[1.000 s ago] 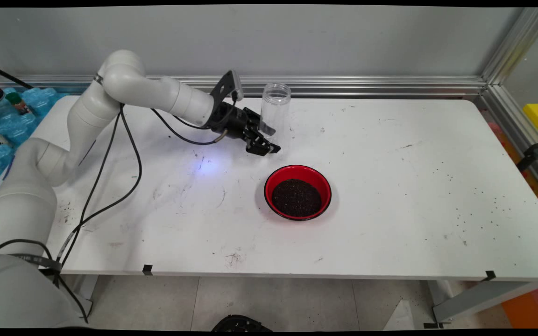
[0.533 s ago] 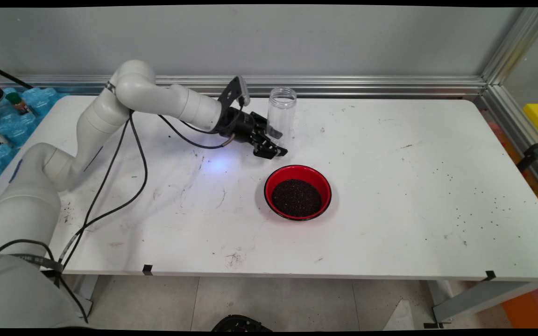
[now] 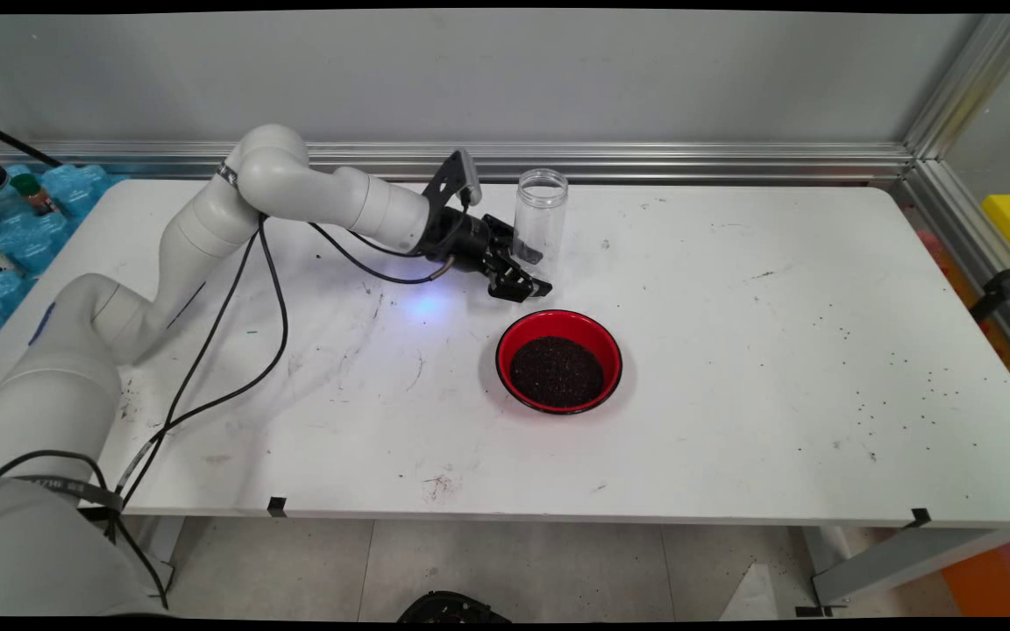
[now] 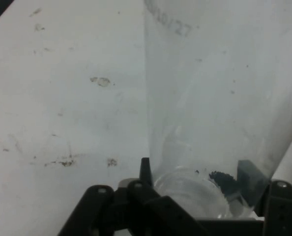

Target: Place the picked object on the table

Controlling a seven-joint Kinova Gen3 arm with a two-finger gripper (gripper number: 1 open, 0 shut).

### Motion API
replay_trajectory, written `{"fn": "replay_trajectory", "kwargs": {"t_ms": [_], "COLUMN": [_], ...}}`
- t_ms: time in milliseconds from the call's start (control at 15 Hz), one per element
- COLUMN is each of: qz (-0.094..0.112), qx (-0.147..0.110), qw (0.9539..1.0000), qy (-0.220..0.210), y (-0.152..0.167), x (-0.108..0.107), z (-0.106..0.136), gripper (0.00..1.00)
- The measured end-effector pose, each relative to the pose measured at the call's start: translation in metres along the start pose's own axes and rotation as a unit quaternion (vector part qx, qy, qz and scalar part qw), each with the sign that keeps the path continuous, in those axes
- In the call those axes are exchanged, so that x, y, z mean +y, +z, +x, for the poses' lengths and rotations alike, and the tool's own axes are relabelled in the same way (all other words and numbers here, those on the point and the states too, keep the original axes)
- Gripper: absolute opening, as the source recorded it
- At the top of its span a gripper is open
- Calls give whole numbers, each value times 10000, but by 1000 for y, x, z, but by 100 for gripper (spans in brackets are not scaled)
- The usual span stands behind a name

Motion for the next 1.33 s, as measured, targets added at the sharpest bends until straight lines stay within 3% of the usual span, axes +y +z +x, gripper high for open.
{"fn": "replay_trajectory", "kwargs": {"t_ms": [1267, 1333], "qz": [-103, -107], "qx": [-21, -18], "qw": [9999, 9999], "qy": [59, 57], "y": [15, 15], "x": [-2, -2], "z": [-13, -13], "gripper": [0, 100]}}
